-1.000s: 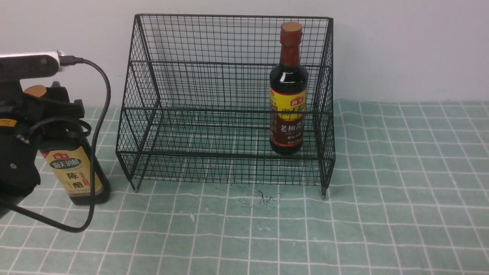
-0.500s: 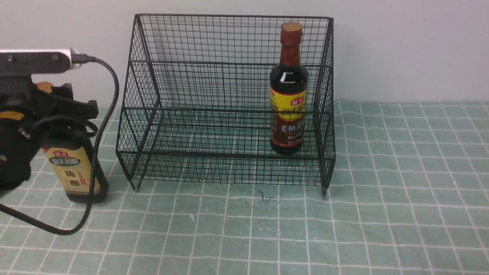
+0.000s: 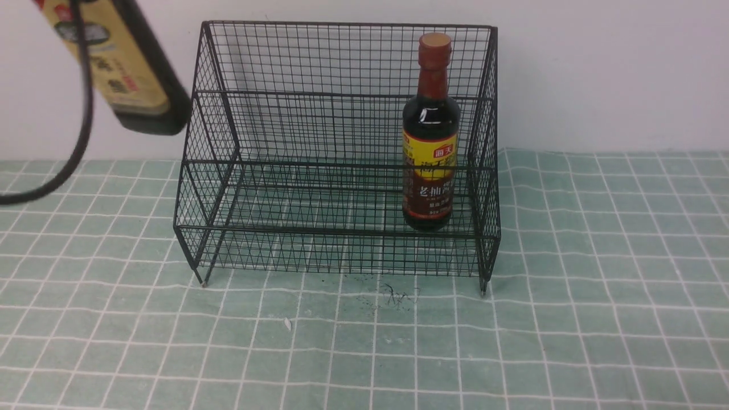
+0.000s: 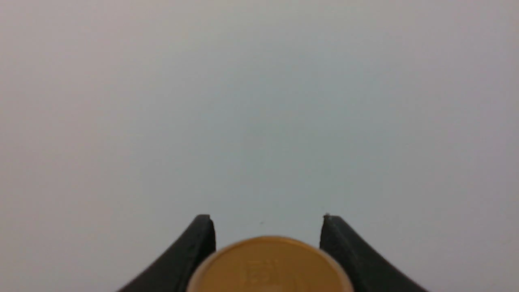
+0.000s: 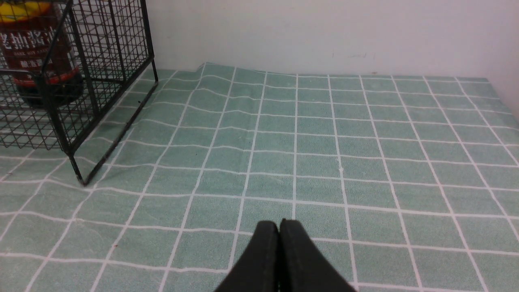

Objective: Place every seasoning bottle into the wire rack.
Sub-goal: Use the left arm to put the condiment bottle back on the shelf

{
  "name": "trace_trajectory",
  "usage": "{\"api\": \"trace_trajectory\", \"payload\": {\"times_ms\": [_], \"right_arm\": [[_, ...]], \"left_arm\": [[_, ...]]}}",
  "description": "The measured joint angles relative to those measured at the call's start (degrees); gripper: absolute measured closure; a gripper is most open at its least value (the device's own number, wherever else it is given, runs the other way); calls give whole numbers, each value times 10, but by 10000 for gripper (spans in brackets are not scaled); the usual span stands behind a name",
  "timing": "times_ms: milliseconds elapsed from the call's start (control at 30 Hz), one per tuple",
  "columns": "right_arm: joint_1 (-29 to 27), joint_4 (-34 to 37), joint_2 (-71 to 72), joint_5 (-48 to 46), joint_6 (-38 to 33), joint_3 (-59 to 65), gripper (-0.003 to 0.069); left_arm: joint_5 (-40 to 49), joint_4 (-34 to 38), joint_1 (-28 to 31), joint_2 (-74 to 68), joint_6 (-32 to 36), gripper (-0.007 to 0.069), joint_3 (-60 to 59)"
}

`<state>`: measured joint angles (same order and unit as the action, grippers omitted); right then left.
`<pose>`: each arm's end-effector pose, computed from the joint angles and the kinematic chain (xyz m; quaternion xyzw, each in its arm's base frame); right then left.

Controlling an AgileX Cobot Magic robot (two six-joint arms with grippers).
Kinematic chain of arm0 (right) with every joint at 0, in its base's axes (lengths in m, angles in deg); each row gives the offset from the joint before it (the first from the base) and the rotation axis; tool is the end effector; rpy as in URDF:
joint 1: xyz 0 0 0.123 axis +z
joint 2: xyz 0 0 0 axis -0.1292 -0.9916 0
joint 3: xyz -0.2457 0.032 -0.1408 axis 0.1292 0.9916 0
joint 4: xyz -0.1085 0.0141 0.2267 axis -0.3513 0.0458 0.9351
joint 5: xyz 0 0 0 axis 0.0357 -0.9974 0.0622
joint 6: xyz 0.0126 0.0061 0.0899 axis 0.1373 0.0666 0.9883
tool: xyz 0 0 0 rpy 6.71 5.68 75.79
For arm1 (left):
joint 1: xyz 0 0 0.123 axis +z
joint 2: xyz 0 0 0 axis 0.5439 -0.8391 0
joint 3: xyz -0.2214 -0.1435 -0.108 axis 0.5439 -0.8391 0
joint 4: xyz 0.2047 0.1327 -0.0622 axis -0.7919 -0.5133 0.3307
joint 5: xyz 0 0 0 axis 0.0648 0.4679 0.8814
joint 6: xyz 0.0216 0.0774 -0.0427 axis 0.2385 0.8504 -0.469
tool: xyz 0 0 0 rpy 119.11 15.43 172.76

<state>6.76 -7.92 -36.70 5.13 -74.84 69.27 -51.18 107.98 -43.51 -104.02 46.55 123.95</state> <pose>0.0515 0.0008 0.1720 0.0062 0.8118 0.0070 0.5838 0.2956 -0.0426 0.4460 -0.0244 0.6403 -0.0644 0.7650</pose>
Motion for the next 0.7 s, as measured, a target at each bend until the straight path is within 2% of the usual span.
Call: {"api": "trace_trajectory", "payload": {"times_ms": [267, 533, 700], "right_arm": [[0, 0, 0, 0, 0, 0, 669], [0, 0, 0, 0, 0, 0, 669], [0, 0, 0, 0, 0, 0, 669]], "left_arm": [[-23, 10, -61, -147, 2, 323, 79], [-30, 25, -65, -223, 6, 323, 110], [6, 38, -65, -259, 9, 323, 111]]}}
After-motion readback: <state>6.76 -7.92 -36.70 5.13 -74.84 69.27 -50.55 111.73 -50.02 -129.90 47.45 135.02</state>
